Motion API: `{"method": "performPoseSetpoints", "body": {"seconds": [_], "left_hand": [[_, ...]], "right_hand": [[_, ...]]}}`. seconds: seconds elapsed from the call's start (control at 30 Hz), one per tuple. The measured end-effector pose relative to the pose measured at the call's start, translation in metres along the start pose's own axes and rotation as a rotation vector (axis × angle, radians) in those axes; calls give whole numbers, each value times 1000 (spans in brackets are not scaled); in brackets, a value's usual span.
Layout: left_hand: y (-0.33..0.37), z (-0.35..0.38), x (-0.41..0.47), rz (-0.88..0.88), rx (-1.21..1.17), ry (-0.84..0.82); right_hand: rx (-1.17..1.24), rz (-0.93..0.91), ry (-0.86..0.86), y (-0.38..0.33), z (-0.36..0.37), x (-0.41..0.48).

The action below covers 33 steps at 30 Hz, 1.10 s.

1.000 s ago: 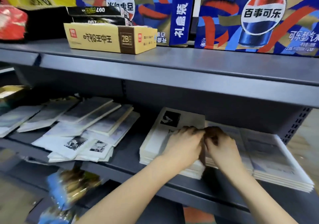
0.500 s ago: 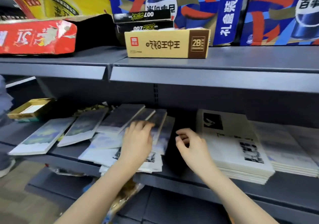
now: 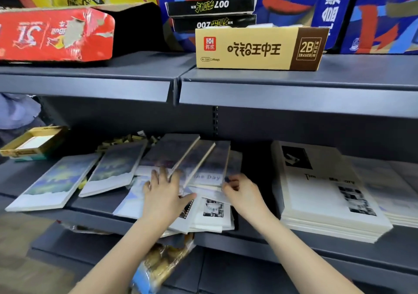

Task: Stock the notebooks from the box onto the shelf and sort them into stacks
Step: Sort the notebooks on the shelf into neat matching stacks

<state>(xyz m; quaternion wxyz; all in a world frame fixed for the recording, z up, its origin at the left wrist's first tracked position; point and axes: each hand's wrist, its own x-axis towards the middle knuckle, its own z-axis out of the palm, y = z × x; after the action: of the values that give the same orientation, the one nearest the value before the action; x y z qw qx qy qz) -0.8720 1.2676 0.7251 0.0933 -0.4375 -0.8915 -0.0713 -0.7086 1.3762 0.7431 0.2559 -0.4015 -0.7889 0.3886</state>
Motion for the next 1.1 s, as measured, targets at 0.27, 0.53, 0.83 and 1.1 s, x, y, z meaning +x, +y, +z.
{"method": "performPoseSetpoints", "body": {"seconds": [0.27,0.53,0.83,1.1], "left_hand": [[-13,-2,13,217,181,172],[-12,-6,14,267,156,311],[18,-10,-5,241,158,343],[50,-20,-23,90,132,196]], "right_hand": [[-83,73,-14,-7,22,30],[101,190,-19,3,27,41],[169,176,-31,20,8,31],[235,164,-40,23,-8,11]]}}
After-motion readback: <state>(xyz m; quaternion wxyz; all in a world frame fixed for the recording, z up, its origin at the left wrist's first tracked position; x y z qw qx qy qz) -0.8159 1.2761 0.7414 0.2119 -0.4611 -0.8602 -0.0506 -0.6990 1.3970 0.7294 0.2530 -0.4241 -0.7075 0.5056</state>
